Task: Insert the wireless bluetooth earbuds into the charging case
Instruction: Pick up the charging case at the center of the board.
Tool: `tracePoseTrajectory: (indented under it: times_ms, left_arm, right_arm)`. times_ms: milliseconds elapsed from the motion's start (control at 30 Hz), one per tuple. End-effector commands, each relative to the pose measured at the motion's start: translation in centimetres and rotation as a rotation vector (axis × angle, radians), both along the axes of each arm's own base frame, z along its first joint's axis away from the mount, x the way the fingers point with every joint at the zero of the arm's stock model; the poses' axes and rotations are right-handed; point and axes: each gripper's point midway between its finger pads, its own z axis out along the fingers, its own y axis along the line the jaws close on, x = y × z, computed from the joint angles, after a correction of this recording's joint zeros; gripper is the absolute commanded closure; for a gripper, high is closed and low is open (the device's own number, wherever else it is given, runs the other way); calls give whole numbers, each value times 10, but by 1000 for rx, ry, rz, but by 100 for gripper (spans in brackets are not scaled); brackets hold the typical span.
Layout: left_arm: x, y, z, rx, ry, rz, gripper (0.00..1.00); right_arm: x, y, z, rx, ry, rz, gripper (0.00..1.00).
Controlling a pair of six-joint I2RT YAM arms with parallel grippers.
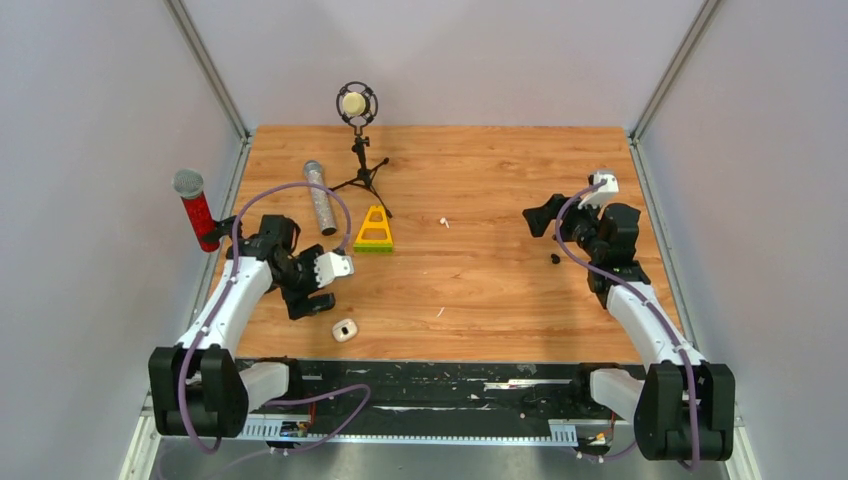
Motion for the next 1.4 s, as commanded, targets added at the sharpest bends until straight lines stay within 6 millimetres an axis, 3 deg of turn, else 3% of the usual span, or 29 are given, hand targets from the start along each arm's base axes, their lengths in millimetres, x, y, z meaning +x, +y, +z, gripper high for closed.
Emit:
tracePoseTrajectory:
  times_ms: [0, 100, 200, 300, 467, 567, 667, 767, 900, 1000, 1133, 1233, 1367]
  left_arm:
    - [23, 5, -8, 68, -102, -190, 7]
    - [33, -6, -9, 17, -117, -243, 2]
    - [27, -11, -21, -13, -65, -292, 0]
    - [24, -9, -35, -2, -33, -298, 0]
    - [40, -5, -50, 14, -23, -240, 2]
    - [42, -4, -55, 27, 16, -195, 10]
    - [22, -4, -63, 42, 128, -239, 20]
    - [13, -1, -71, 75, 141, -274, 27]
    - [15, -3, -77, 72, 99, -288, 53]
    - [24, -16, -66, 8, 70, -262, 75]
    - [51, -35, -35, -39, -40, -208, 92]
    - [72, -45, 5, -59, -158, -163, 92]
    - [71, -48, 56, -30, -144, -121, 90]
  right_arm:
    - [-5, 16, 20, 20, -56, 62, 0]
    - [-8, 16, 21, 22, -64, 60, 0]
    - [-11, 18, 23, 21, -81, 69, 0]
    - [-13, 18, 25, 21, -91, 68, 0]
    - [-12, 18, 25, 24, -98, 64, 0]
    - [-12, 19, 25, 26, -96, 67, 0]
    - [-11, 19, 25, 25, -95, 64, 0]
    - [-10, 18, 25, 23, -94, 58, 0]
    - [-10, 19, 25, 28, -81, 56, 0]
    - [-9, 18, 25, 38, -49, 44, 0]
    - [-8, 22, 31, 71, -14, 55, 0]
    - [-11, 30, 40, 106, 7, 96, 0]
    - [-21, 46, 64, 172, 37, 187, 0]
